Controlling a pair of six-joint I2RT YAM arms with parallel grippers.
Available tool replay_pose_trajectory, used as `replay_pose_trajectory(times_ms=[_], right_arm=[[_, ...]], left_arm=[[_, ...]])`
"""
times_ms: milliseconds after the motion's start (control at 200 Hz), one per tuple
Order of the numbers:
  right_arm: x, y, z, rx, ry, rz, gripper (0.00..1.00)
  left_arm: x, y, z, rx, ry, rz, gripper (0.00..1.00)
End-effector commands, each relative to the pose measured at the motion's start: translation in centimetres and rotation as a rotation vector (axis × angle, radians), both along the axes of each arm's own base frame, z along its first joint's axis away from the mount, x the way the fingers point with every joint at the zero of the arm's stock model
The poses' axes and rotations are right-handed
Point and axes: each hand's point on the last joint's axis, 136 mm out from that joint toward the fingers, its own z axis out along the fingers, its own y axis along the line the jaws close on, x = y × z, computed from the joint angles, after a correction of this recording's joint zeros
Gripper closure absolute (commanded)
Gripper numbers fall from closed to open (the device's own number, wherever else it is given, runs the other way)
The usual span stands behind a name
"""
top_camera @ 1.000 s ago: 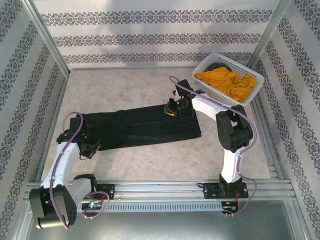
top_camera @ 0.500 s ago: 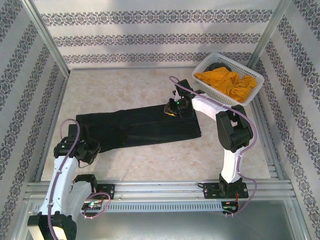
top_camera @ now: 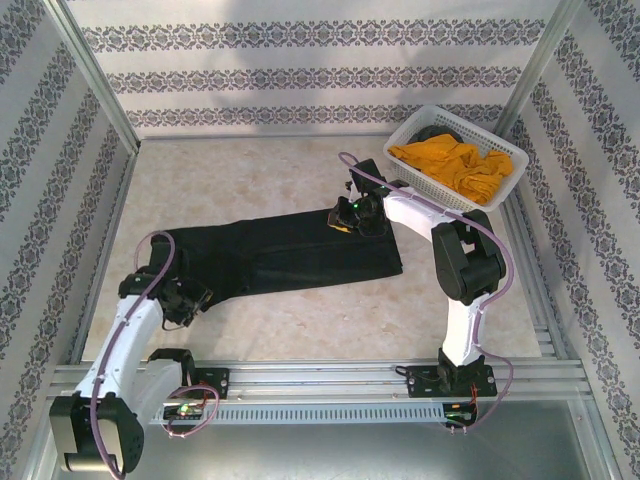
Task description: Fold and stack the t-shirts
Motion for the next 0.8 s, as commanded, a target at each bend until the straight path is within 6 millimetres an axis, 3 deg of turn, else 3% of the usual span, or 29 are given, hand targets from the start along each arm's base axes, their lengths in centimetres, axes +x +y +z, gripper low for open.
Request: replay_pose_trajectory(times_ms=[0,145,280,410,794], right_arm=[[-0.5,0.9,0.6,0.033,-0.016,0.029,0.78],[-0.2,4.9,4.9,0.296,-0.136,0.144,0.75],[-0.4,7.8,8.2,0.524,-0.168,0.211,0.70],[-1.0,8.5,8.2,0.536,-0.160,0.222,0.67],[-1.6,8.8,7.2,0.512,-0.130,0.225,0.67]], left_arm=[[2.7,2.5,3.1,0.142,-0.079,-0.041,0.50],[7.5,4.4,3.8,0.114,-0.206,-0.021,0.53],[10.6,6.2,2.7,0.078,-0.271,-0.013,0.54],[11.3,7.4,1.0,0.067,-0.202,-0.063,0.55],[10.4,8.6,-3.5,0.092,-0.084,-0.140,0.56]])
